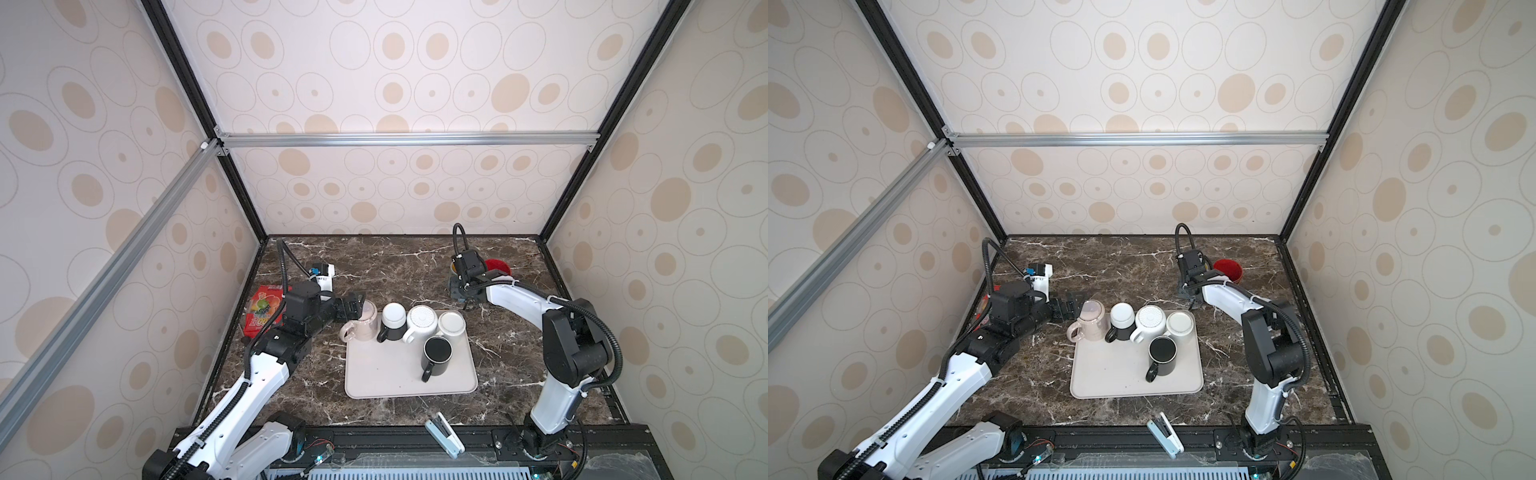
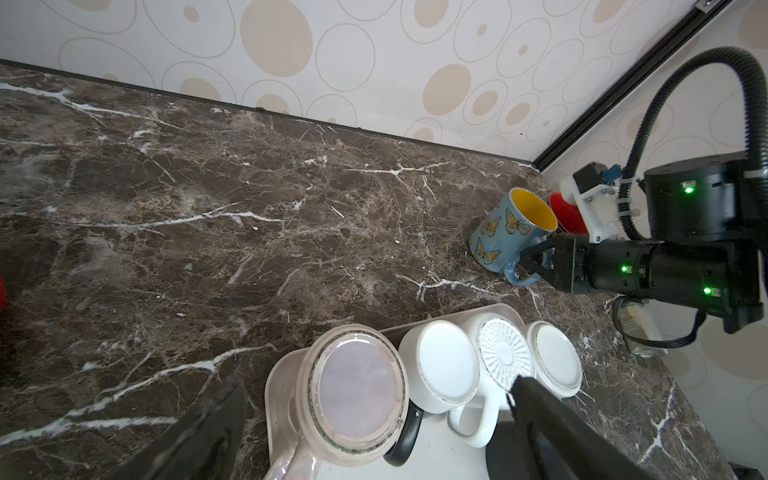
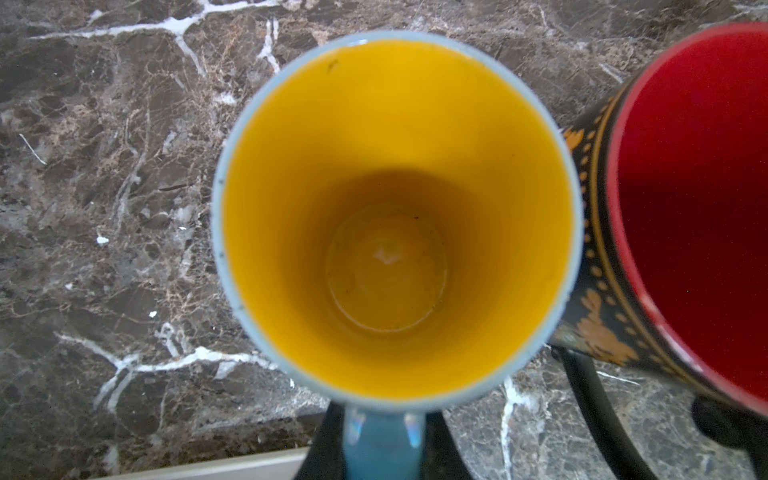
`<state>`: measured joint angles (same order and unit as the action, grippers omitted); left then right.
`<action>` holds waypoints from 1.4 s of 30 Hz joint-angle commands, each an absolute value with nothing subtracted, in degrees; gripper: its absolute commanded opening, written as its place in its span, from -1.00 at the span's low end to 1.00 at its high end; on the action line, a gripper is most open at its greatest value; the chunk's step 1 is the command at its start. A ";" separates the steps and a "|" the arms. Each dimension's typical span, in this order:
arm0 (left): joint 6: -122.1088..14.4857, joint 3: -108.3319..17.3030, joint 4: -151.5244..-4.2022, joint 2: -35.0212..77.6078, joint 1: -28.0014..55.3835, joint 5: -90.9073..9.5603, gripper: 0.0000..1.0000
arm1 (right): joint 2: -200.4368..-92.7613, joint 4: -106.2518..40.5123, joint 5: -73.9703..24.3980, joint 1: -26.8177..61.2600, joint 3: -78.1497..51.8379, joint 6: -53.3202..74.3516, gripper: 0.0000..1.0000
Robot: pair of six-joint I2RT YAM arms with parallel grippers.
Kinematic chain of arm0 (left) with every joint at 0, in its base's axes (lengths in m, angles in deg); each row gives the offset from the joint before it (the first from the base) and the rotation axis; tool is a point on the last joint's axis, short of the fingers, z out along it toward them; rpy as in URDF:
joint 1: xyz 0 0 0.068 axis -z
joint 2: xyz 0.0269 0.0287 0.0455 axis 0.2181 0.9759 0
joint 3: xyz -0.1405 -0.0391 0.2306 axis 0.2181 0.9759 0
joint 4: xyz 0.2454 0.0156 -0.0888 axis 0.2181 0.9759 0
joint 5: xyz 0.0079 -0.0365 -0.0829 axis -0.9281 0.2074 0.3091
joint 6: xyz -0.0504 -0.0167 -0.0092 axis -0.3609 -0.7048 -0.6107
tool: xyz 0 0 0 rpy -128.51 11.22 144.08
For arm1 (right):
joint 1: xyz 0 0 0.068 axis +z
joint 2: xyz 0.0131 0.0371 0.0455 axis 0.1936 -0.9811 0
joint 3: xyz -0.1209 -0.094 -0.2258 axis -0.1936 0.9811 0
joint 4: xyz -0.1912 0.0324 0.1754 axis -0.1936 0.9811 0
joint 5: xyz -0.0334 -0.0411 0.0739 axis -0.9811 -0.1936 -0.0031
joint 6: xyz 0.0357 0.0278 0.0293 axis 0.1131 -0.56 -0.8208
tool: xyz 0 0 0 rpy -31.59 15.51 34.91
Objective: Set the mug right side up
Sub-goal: 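Lower the blue mug yellow opening up onto the table and open the right gripper, then raise the right gripper off the blue mug while the left gripper nears the pink mug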
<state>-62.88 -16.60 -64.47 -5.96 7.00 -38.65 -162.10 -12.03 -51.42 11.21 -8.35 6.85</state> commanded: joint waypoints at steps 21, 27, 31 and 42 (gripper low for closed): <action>-61.38 -18.30 -59.09 -7.67 6.76 -42.88 1.00 | -152.77 -9.26 -51.45 10.85 -4.30 3.96 -0.10; -61.99 -20.87 -53.67 -4.57 6.70 -45.42 0.95 | -142.65 -7.75 -50.45 11.17 -2.53 3.72 -0.13; -63.50 -18.47 -53.69 -6.06 6.82 -42.02 0.88 | -134.67 -9.00 -48.85 12.20 -0.01 4.35 -0.09; -68.93 -9.23 -58.35 -8.75 6.82 -31.66 1.00 | -125.50 -4.24 -50.83 17.13 -0.20 4.67 -0.03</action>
<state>-66.68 -10.48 -56.34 -8.60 7.00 -34.84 -126.96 -7.05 -50.00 16.28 0.46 5.32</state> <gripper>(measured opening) 0.998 0.487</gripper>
